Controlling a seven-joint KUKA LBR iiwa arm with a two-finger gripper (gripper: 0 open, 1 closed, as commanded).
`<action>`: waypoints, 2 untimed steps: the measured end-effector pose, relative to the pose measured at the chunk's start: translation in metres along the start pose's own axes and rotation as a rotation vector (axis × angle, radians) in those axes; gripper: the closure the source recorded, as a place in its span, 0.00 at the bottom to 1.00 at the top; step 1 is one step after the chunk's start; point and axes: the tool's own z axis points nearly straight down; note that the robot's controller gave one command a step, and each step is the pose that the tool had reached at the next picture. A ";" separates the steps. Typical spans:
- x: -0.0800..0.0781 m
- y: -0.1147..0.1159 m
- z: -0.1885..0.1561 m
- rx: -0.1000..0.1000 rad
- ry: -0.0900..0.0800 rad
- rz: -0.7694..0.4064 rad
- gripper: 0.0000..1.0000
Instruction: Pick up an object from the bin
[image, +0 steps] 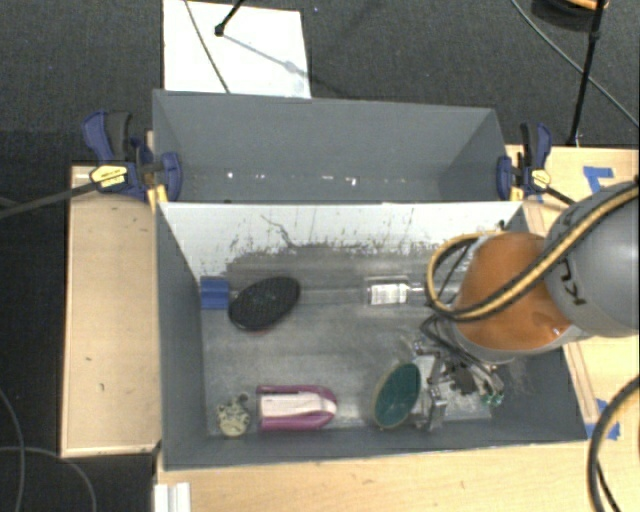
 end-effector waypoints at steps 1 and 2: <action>-0.005 0.039 0.001 0.001 -0.002 -0.147 0.00; -0.002 0.039 0.003 0.000 0.006 -0.150 1.00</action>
Offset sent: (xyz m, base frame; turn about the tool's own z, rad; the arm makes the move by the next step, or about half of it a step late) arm -0.0038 0.0388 -0.0030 -0.1482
